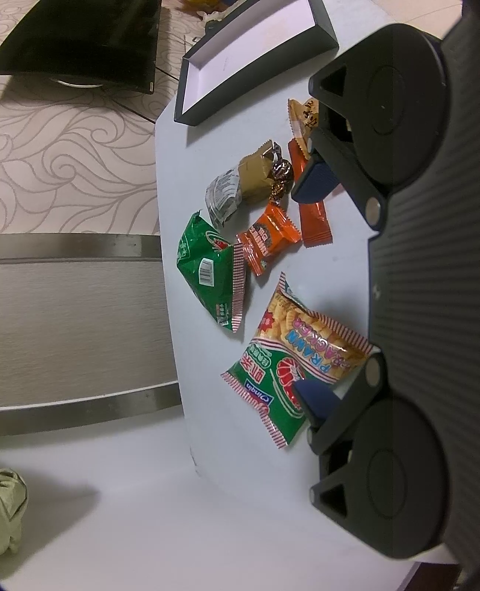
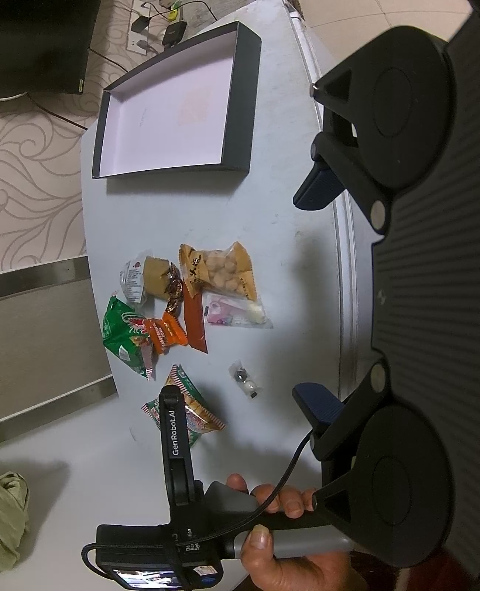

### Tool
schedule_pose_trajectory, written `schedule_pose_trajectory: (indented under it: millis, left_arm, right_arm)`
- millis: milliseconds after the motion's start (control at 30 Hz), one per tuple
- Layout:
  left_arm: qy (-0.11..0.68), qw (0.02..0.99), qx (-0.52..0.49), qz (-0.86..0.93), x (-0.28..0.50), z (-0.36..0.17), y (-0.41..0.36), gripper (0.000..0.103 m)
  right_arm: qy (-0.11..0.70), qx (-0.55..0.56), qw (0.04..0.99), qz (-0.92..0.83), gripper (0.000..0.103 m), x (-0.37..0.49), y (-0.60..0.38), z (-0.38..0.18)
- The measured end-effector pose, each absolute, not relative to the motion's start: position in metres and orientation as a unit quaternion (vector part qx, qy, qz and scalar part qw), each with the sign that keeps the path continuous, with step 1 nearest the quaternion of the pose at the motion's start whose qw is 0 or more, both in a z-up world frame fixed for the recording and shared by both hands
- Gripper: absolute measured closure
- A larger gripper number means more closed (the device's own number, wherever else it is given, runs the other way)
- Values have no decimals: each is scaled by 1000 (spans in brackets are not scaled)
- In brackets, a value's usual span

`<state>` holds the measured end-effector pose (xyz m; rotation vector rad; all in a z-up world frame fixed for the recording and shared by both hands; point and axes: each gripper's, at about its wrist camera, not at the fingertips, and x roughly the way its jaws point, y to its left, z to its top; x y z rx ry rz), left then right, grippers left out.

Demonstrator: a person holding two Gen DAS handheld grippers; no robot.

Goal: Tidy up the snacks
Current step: 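Grasp the small clear white-ball packet with left tool while right tool grasps the pink-label packet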

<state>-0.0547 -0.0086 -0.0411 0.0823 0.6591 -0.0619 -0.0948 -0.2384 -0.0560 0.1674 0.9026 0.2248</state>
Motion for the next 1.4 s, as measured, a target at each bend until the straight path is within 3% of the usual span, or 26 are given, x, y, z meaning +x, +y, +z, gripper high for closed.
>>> schedule_pose_trajectory:
  millis: [867, 1267, 1333, 1400]
  left_arm:
    - [334, 941, 52, -35, -57, -62, 2, 0]
    - [329, 933, 107, -97, -81, -102, -4, 0]
    - [327, 932, 112, -109, -83, -104, -7, 1]
    - [330, 930, 111, -122, -83, -107, -11, 10]
  right_arm:
    - [452, 76, 880, 125, 2, -78, -235, -66]
    - [438, 53, 888, 132, 2, -76, -234, -63]
    - [435, 43, 889, 136, 2, -76, -232, -62]
    - [434, 37, 890, 137, 2, -76, -231, -62]
